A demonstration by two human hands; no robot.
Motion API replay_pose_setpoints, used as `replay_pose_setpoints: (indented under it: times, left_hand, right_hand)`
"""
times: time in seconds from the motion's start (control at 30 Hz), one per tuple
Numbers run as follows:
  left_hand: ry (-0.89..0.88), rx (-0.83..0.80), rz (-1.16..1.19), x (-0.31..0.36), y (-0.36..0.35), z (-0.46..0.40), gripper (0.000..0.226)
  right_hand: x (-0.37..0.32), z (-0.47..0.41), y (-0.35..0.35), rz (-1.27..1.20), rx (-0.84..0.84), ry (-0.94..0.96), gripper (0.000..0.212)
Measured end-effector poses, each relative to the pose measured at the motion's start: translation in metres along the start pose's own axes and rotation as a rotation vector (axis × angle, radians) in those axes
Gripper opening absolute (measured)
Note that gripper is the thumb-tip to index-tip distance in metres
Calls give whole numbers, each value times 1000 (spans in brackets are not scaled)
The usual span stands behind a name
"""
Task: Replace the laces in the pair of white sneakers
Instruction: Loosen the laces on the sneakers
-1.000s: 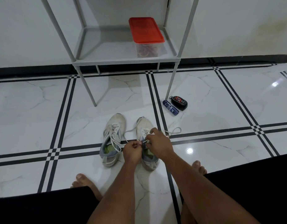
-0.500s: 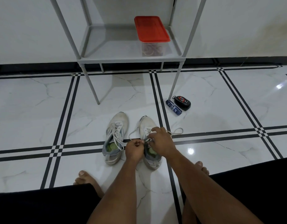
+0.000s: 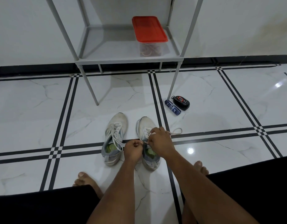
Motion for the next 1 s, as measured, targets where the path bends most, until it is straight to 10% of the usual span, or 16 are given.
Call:
replay_pose_setpoints:
  times: [0.23,0.5,0.67,0.77,1.0]
  left_hand:
    - [27,6,35,-5,1,-1,16]
    - [30,-18,91,1,0,4,17]
    - [56,0,110,0,0,5,20]
    - [51,8,100,-4,-1,1,18]
    - [56,-8,102,-3,-2,2,18]
  right_hand:
    - [25,-9,47,-248,289,-140,11]
    - [-4,1,-9,-7,-28,35,23]
    - [58,-3,65,-747,453,-411,13]
    - [70,2,90,-616,588,-513,17]
    - [3,1,9,-10,14,-62,31]
Point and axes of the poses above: each hand's wrist, its own z-axis away from the middle knuckle, its own y-axis out of the back of the hand, x = y × z, the point moved 10 cm from there along -z, towards the middle knuckle, and after that the axes turned 7 degrees about -y, right-handed, at the moved point
